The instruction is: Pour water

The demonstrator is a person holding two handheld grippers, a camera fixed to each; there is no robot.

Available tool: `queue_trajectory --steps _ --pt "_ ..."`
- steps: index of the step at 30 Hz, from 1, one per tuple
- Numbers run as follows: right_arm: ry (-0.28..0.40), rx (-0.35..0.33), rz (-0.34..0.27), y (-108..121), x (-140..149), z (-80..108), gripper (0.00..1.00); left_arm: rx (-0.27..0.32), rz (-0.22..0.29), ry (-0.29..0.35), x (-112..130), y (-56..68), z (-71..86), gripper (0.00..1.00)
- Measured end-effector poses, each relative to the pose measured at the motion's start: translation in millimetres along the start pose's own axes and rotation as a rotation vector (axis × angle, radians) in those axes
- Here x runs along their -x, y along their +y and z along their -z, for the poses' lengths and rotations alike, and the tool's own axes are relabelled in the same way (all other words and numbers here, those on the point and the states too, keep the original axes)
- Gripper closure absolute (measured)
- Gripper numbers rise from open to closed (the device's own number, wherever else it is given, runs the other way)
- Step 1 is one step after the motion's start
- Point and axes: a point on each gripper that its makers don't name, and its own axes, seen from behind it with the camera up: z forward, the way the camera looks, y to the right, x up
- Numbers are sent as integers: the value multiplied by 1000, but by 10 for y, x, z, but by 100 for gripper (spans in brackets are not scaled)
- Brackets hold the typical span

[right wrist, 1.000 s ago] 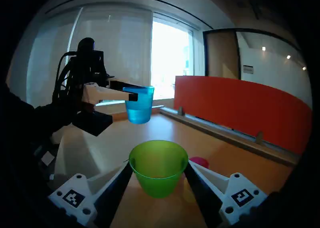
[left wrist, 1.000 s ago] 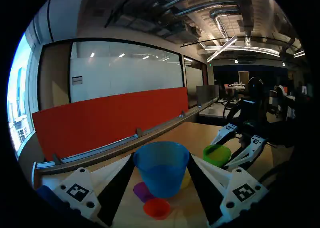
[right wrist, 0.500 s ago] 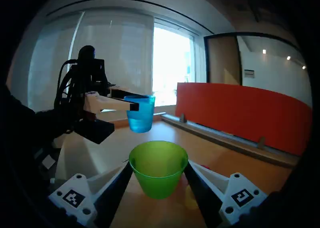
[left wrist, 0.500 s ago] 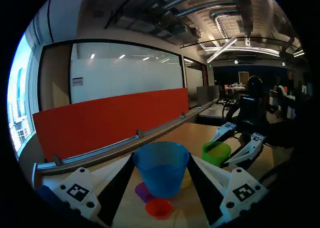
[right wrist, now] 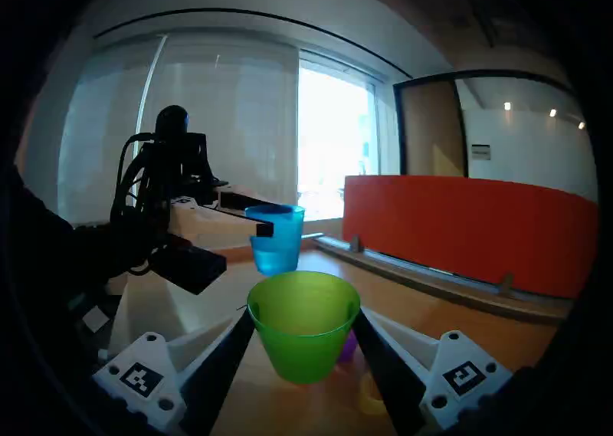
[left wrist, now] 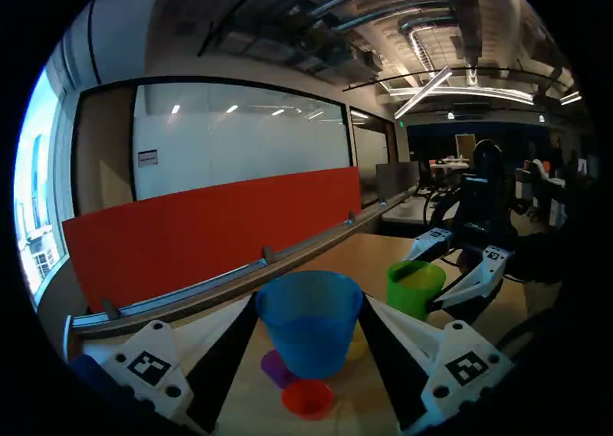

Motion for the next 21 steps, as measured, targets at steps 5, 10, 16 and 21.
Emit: queue_trajectory --steps 5,10,16,21 --pt "5 -12 -4 -24 -35 -23 9 -1 -19 5 -10 2 0 11" --pt "1 -16 3 -34 -35 -36 9 -16 -52 14 -38 -29 4 11" --pt "-16 -30 9 -71 22 -43 9 -39 -122 25 -96 -35 -5 11" --pt "-31 -51 20 -146 92 -62 10 -50 -183 53 -206 0 -7 11"
